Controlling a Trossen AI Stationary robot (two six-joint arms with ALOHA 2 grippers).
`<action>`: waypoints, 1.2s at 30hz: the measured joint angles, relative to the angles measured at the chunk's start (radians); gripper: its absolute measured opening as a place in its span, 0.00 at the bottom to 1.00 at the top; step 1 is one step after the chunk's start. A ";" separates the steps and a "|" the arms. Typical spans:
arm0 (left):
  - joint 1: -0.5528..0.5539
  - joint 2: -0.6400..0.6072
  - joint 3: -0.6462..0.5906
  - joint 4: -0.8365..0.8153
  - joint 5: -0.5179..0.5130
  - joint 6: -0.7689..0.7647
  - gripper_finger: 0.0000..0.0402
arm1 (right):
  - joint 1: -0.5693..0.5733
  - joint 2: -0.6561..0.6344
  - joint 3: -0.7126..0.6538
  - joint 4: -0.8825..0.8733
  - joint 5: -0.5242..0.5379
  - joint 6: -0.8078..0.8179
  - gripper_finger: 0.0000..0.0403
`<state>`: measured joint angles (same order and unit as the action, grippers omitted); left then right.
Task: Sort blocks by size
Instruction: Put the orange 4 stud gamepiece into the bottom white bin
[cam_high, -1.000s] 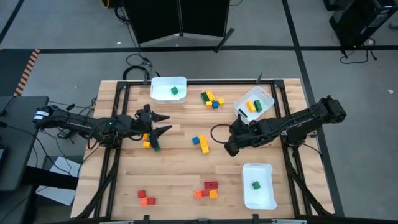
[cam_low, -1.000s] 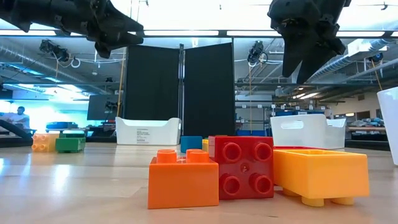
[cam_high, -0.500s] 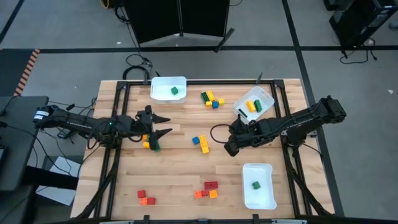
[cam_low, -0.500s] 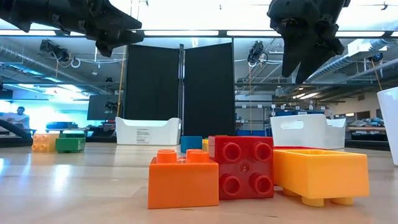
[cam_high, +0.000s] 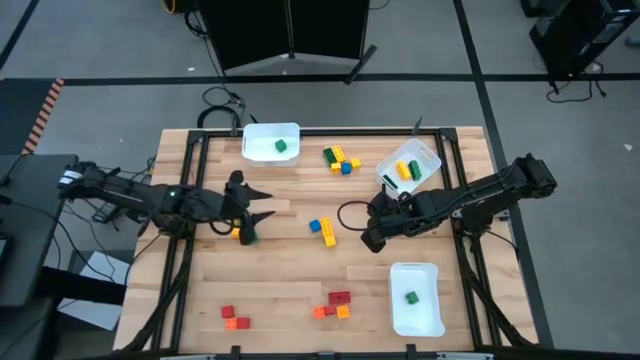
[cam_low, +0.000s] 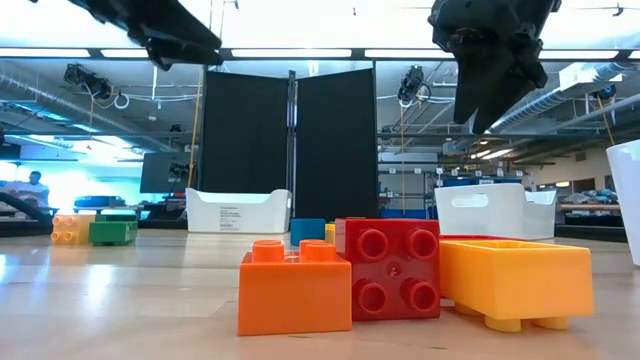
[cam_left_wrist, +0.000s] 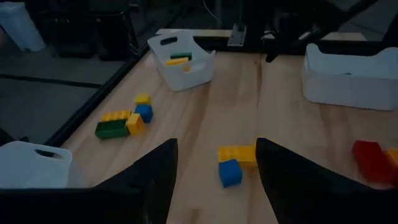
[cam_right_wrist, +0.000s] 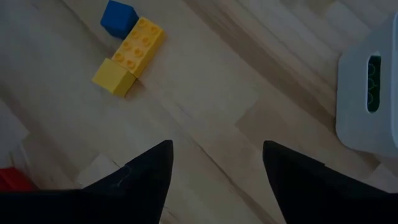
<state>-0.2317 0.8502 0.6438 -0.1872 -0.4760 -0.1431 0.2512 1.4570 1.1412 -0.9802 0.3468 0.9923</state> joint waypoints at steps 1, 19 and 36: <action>-0.001 0.016 0.013 -0.003 0.000 -0.004 0.56 | 0.000 0.000 0.000 0.000 -0.002 -0.001 0.64; -0.124 0.475 0.472 -0.376 0.017 -0.216 0.56 | 0.000 0.000 0.000 -0.002 -0.083 -0.153 0.62; -0.325 0.945 0.927 -0.496 0.022 -0.409 0.56 | 0.002 0.000 0.000 -0.051 -0.187 -0.172 0.60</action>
<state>-0.5564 1.7948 1.5708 -0.6828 -0.4536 -0.5519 0.2531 1.4567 1.1412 -1.0312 0.1598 0.8203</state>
